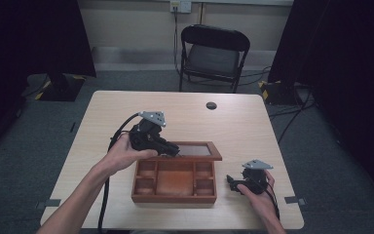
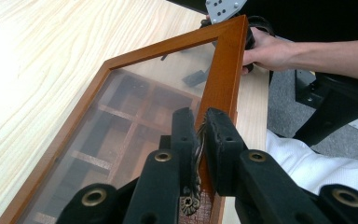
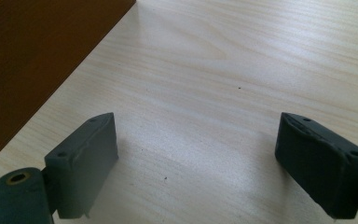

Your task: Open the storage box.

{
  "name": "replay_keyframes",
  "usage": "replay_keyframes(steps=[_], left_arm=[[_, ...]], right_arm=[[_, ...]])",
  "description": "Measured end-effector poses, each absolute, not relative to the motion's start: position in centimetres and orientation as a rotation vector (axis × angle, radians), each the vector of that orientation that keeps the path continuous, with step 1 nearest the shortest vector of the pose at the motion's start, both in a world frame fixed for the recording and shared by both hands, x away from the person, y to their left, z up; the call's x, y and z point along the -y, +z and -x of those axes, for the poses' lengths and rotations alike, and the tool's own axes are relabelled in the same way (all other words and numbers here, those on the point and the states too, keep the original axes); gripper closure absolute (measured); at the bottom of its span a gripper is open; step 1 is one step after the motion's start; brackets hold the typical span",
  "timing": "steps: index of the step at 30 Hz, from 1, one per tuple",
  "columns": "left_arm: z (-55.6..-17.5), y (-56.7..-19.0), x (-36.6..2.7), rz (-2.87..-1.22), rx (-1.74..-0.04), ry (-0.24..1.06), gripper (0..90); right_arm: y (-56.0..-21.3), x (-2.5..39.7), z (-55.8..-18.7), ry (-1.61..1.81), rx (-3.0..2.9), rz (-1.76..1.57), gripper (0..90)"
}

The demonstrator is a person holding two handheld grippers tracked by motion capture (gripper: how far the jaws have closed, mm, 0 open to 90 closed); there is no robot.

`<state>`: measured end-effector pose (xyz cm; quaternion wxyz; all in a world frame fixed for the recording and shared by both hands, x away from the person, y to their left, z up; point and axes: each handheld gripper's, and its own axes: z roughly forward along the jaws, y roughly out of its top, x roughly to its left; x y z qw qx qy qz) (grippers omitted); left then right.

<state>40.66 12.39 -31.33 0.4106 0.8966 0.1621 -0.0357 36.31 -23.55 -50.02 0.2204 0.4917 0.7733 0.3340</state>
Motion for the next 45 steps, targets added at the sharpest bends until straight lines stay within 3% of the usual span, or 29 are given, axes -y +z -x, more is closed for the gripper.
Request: replay_keyframes(steps=[45], left_arm=[[-40.54, -31.59, -12.08, -2.255, -0.409, -0.109, 82.3]], right_arm=[[-50.02, 23.54, -36.31, 0.924, -2.138, -1.360, 12.1]])
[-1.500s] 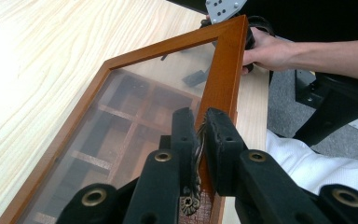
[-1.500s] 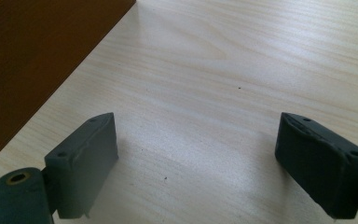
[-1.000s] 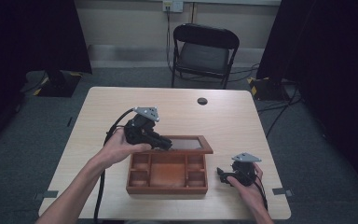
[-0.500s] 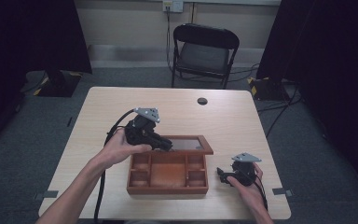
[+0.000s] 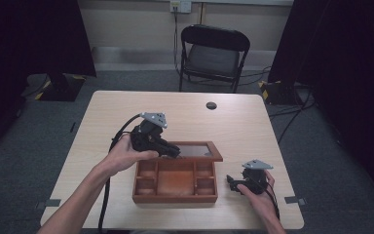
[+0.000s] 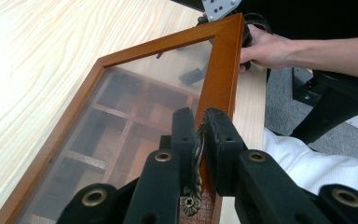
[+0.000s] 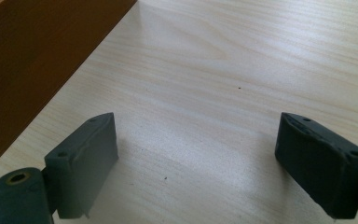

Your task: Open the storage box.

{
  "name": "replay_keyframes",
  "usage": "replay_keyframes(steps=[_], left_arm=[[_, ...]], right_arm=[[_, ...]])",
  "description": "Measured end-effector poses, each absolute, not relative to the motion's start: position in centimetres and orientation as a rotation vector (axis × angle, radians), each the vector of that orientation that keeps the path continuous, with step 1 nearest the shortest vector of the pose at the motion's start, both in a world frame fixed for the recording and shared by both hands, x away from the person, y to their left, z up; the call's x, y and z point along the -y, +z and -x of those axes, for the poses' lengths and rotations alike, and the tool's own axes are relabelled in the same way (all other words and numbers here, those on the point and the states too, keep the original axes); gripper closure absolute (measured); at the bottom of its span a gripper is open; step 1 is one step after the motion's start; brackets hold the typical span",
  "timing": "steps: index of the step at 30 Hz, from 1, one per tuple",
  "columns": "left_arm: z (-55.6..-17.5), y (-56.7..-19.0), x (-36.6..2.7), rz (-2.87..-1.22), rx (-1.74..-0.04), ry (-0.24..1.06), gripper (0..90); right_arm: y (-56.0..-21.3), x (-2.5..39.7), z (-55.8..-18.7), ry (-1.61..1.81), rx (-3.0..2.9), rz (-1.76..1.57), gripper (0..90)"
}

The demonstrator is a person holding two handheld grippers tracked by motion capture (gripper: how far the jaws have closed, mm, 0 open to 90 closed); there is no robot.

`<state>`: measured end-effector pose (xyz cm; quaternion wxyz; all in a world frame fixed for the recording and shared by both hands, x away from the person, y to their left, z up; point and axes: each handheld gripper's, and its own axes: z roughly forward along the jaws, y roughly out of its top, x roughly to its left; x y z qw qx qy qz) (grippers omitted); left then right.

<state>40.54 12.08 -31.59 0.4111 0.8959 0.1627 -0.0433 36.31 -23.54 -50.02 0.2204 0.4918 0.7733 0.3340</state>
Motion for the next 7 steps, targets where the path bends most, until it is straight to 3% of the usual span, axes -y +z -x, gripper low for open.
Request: replay_keyframes(steps=[7], left_arm=[[-40.56, -31.59, -12.09, -2.255, -0.408, -0.110, 82.2]], right_arm=[[-50.02, 23.54, -36.34, 0.925, -2.141, -1.360, 12.0]])
